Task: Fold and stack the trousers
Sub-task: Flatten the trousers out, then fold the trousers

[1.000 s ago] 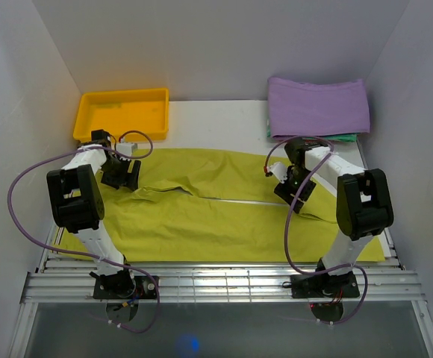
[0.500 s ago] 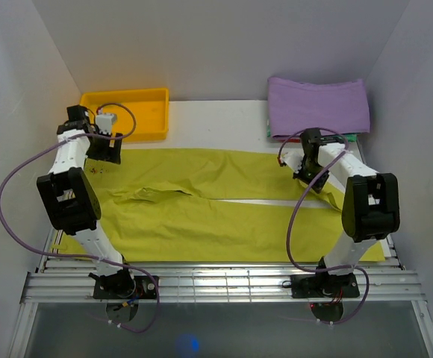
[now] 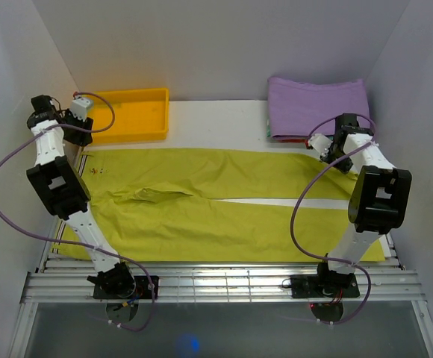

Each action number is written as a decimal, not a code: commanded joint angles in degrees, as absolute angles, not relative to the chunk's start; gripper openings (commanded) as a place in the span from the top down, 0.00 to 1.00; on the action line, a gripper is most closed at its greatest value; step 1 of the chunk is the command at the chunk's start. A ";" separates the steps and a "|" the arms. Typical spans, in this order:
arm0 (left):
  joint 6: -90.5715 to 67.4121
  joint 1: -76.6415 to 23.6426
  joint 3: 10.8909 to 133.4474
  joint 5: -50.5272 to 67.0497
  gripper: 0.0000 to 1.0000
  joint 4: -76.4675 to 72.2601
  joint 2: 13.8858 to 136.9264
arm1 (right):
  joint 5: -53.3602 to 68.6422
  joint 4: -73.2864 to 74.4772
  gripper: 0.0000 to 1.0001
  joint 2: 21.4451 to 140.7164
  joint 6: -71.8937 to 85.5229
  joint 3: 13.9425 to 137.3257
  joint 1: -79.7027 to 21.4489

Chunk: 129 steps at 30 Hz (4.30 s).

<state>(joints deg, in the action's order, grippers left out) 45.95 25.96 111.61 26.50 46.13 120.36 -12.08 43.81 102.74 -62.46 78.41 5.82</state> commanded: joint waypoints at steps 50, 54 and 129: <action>93.87 28.40 122.60 37.70 0.30 69.43 138.51 | -8.70 40.87 0.92 110.65 -81.30 87.89 14.06; 94.92 26.98 121.73 36.47 0.30 69.78 140.62 | -8.61 40.96 0.92 111.09 -81.39 88.33 13.97; 115.48 34.89 70.57 41.22 0.05 56.15 95.80 | 16.44 46.93 0.92 95.18 -94.04 80.33 33.57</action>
<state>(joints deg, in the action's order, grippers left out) 109.30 35.35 68.29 41.67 52.58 96.23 16.78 44.03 94.37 -84.01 77.08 33.63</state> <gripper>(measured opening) 0.948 0.098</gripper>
